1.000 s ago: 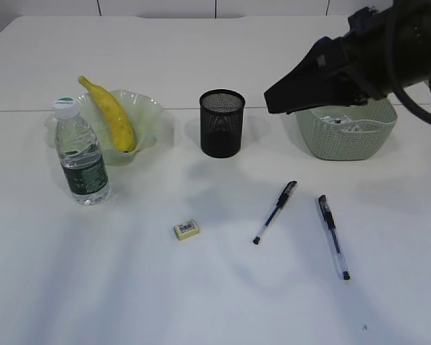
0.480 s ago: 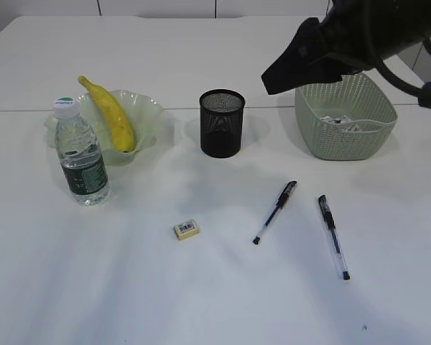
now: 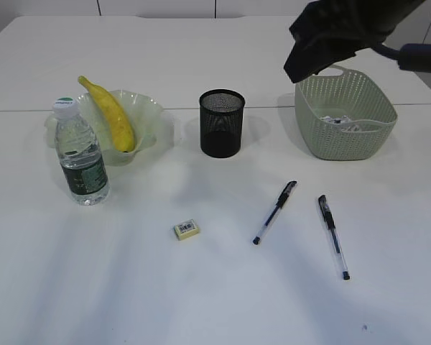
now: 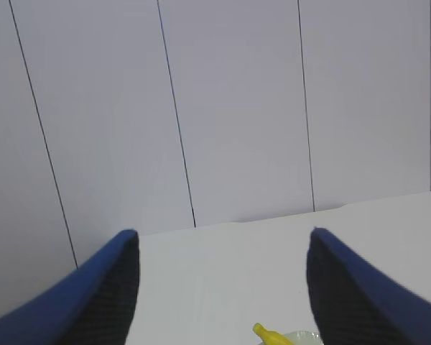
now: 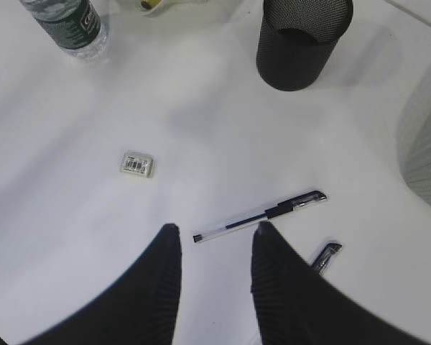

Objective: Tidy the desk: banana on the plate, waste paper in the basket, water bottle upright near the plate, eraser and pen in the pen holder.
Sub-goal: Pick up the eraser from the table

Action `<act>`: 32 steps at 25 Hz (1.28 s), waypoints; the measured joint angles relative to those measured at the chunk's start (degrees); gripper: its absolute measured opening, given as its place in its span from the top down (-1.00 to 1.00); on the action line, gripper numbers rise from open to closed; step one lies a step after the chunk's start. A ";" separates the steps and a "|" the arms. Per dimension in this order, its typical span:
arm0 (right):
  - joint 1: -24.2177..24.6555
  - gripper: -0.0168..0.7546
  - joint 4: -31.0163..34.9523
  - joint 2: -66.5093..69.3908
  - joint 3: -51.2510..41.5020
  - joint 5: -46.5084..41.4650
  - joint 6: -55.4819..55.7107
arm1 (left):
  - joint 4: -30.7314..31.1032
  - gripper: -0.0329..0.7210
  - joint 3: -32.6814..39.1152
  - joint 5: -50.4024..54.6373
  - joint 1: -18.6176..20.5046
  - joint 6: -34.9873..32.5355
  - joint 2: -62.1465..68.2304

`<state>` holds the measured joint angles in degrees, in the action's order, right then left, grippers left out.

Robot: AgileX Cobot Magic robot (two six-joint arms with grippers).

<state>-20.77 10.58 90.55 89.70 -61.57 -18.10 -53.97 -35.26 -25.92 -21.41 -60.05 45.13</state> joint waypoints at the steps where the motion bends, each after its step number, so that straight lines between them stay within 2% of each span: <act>1: -1.21 0.30 -1.45 0.30 0.66 -0.70 1.17 | 0.00 -0.45 0.00 0.00 0.00 0.00 0.00; 7: -7.28 0.30 -7.55 6.20 8.94 -8.85 8.57 | 0.00 -0.44 0.00 0.00 0.00 0.00 0.00; 12: -8.21 0.30 -8.94 12.50 16.56 -9.56 14.92 | 0.00 -0.44 0.00 0.00 0.00 0.00 0.00; 18: -8.21 0.30 -8.39 15.48 19.80 -9.88 15.89 | -0.36 -0.44 0.00 0.00 0.00 0.00 0.00; 24: -8.21 0.30 -3.35 21.14 19.80 -9.88 16.03 | -0.36 -0.44 0.00 0.44 0.00 0.00 0.00; 32: -8.21 0.30 -0.80 21.95 19.80 -8.09 15.57 | -2.34 -0.44 0.00 4.21 0.00 0.00 0.00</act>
<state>-28.98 9.79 112.50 109.50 -69.66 -2.53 -56.31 -35.26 -21.71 -21.41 -60.05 45.13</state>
